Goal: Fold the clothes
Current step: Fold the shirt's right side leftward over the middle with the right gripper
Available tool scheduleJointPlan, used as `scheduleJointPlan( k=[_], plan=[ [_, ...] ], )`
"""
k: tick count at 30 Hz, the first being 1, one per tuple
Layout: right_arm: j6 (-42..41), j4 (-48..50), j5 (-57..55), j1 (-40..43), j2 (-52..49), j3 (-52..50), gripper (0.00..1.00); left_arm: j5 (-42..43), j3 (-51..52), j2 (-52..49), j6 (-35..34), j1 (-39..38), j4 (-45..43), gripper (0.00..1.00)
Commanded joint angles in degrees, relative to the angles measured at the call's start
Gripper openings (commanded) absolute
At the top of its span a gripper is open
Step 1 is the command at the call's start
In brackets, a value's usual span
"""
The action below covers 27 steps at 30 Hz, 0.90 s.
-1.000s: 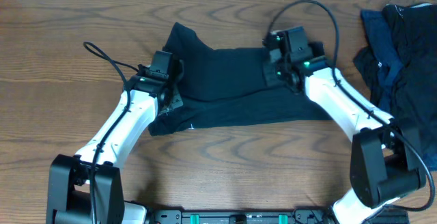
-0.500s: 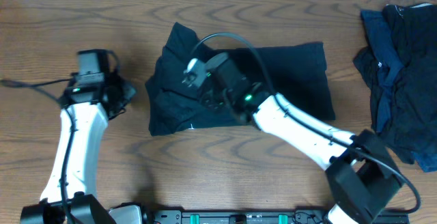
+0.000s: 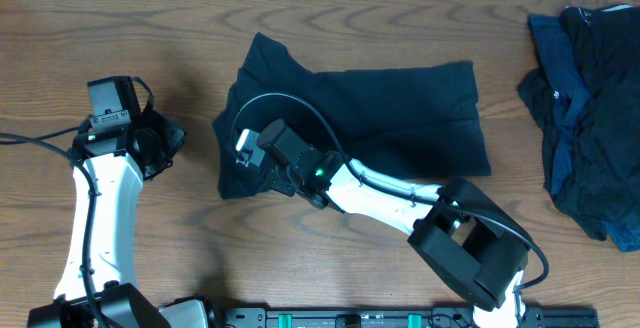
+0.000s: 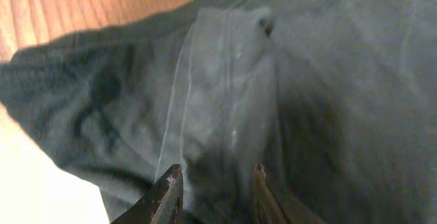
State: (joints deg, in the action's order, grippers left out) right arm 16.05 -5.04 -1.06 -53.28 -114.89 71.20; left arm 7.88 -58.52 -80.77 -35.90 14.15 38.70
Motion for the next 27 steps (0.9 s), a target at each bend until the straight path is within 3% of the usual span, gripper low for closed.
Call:
scheduleJointPlan(
  k=[1,21,27],
  plan=[
    [-0.9,-0.07,-0.42,-0.81,0.42,0.59,0.33,0.48,0.22,0.24,0.02,0.24,0.24,0.41],
    [-1.44,-0.9,-1.7,-3.43,-1.16,0.59,0.31,0.48,0.22,0.24,0.02,0.24,1.09,0.41],
    [-1.46,-0.42,-1.86,-3.37,-1.31,0.59,0.24,0.48,0.22,0.24,0.02,0.24,1.11,0.41]
  ],
)
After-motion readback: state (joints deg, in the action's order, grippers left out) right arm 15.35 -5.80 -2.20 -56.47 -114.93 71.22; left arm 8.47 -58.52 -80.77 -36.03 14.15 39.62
